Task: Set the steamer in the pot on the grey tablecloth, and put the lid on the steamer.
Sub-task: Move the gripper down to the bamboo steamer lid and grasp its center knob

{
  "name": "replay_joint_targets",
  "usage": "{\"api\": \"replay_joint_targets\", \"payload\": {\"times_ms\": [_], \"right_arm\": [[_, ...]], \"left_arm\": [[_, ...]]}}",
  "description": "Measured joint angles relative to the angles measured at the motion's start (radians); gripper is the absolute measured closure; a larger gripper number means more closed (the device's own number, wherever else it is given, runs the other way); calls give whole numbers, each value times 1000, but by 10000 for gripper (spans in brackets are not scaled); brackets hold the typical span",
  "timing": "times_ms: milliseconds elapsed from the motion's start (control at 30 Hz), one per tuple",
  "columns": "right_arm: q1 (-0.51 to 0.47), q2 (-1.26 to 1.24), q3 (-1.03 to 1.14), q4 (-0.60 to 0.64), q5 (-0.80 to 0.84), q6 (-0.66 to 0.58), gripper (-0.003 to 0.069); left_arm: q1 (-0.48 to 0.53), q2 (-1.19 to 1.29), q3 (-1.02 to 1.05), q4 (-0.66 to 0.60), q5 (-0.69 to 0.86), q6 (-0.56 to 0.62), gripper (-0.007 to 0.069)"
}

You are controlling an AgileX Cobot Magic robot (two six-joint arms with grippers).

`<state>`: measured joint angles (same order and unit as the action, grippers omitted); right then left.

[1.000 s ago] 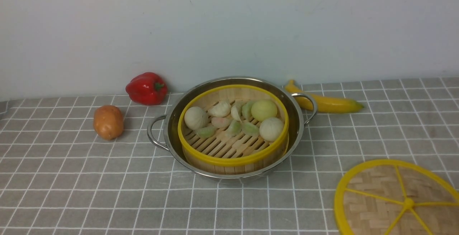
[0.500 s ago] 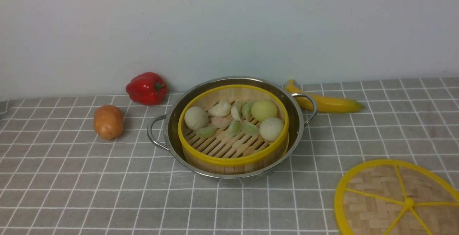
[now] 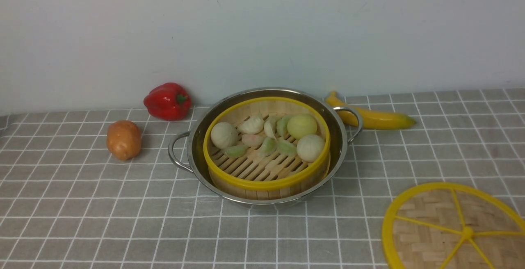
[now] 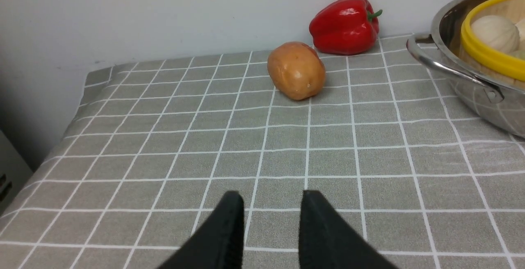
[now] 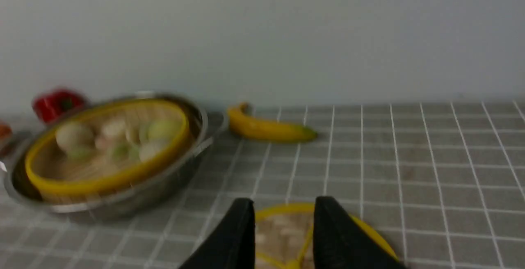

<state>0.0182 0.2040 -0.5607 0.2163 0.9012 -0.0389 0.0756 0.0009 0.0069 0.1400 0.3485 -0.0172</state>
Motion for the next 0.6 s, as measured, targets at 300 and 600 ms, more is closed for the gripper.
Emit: {"api": "replay_joint_targets", "payload": {"times_ms": [300, 600], "right_arm": [[0, 532, -181, 119, 61, -475, 420], [1, 908, -288, 194, 98, -500, 414]], "left_arm": [[0, 0, 0, 0, 0, 1, 413], [0, 0, 0, 0, 0, 1, 402]]}}
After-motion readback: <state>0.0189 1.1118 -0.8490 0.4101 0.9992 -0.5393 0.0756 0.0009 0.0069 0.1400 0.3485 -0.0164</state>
